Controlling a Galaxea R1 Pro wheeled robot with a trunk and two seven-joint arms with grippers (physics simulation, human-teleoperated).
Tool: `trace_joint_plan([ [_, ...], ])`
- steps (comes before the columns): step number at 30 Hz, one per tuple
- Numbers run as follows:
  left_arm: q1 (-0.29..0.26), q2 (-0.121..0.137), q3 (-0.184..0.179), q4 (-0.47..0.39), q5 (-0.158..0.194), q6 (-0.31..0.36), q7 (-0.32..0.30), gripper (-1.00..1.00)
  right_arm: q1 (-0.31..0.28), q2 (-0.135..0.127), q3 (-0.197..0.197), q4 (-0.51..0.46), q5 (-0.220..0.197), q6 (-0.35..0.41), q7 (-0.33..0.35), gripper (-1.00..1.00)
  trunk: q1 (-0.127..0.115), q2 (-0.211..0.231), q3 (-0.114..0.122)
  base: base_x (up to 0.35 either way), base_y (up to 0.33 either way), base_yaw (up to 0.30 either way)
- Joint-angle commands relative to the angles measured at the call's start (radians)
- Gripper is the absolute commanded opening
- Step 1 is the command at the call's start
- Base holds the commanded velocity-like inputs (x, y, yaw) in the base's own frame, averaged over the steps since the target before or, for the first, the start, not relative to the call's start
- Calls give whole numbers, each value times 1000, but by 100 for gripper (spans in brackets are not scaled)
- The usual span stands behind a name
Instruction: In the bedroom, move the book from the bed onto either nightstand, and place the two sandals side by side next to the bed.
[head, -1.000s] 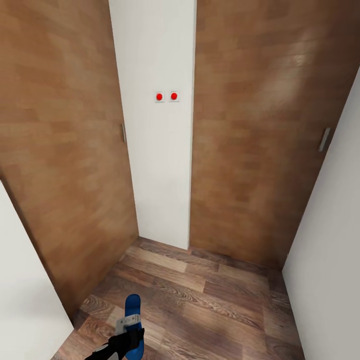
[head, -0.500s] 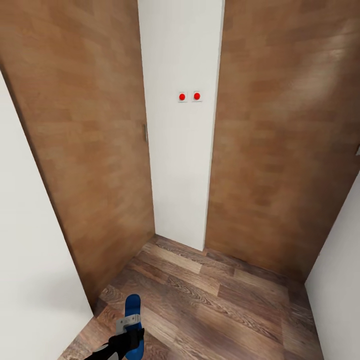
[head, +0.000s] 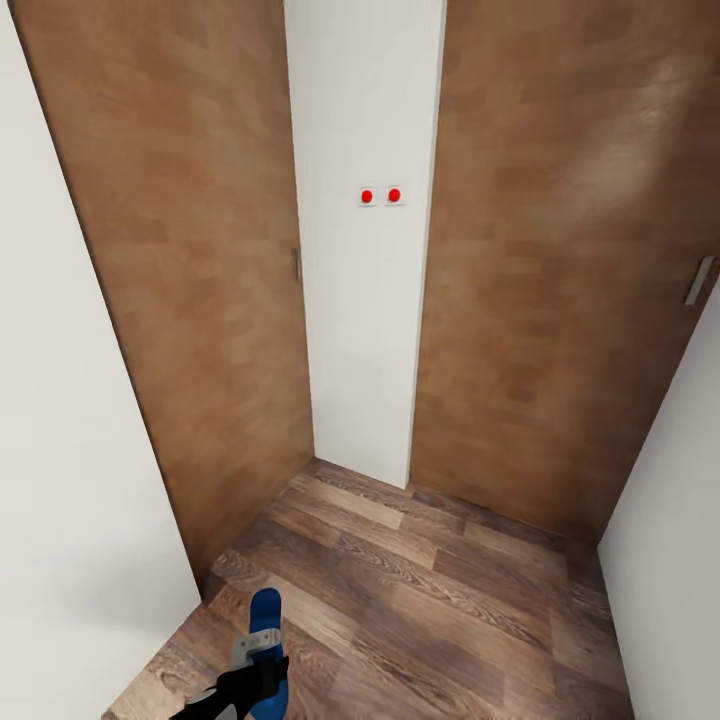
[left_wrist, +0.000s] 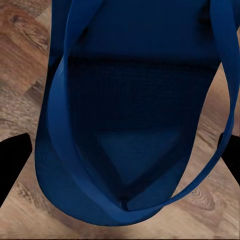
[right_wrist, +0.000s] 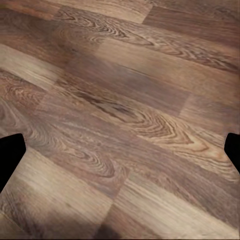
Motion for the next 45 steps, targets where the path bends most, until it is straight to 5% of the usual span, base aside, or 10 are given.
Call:
trace_joint_plan([
  [1,-1,1,-8,-1,8,-3,4,-100,-1,0,-2,1,-7,0,7,100,-1,0,-1,-341,0,0],
  [17,-1,-7,-9,8,8,-4,2,-100,0,1,-2,1,-6,-4,6,100,-1,0,-1,-342,0,0],
  [36,4,-46,-9,63,8,-72,2,-100,0,1,-1,1,-5,-7,5,100,-1,0,-1,-215,0,0],
  [45,4,-48,-8,63,8,-72,2,-100,-1,1,0,1,-5,-7,5,100,-1,0,-1,-164,0,223],
])
